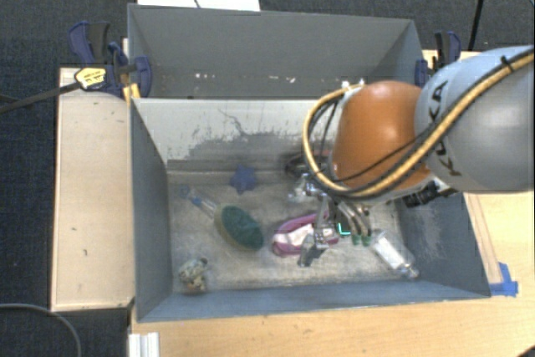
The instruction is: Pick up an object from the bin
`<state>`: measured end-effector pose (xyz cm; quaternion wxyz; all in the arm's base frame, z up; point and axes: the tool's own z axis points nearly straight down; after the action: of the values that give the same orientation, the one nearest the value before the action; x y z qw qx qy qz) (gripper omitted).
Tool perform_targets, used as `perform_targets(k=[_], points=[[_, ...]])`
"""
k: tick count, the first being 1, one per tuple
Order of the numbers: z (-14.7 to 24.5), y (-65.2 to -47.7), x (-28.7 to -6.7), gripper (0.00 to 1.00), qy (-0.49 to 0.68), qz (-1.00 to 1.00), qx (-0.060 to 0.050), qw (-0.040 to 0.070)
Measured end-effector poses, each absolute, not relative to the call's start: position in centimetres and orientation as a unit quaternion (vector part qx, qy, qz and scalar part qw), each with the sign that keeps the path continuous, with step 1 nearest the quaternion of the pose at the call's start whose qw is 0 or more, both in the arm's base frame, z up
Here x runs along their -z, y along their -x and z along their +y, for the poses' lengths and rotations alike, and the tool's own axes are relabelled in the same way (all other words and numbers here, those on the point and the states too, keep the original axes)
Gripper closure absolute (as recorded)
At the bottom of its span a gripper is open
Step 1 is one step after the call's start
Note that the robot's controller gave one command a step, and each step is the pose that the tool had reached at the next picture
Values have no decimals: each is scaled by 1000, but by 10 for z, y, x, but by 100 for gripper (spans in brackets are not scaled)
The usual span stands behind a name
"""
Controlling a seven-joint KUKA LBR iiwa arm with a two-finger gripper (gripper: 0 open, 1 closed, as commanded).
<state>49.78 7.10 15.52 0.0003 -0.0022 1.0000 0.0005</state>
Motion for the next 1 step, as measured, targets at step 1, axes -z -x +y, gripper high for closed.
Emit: perform_targets(k=[1], points=[[26,-517,-71,0,-14,1000,-1,4]])
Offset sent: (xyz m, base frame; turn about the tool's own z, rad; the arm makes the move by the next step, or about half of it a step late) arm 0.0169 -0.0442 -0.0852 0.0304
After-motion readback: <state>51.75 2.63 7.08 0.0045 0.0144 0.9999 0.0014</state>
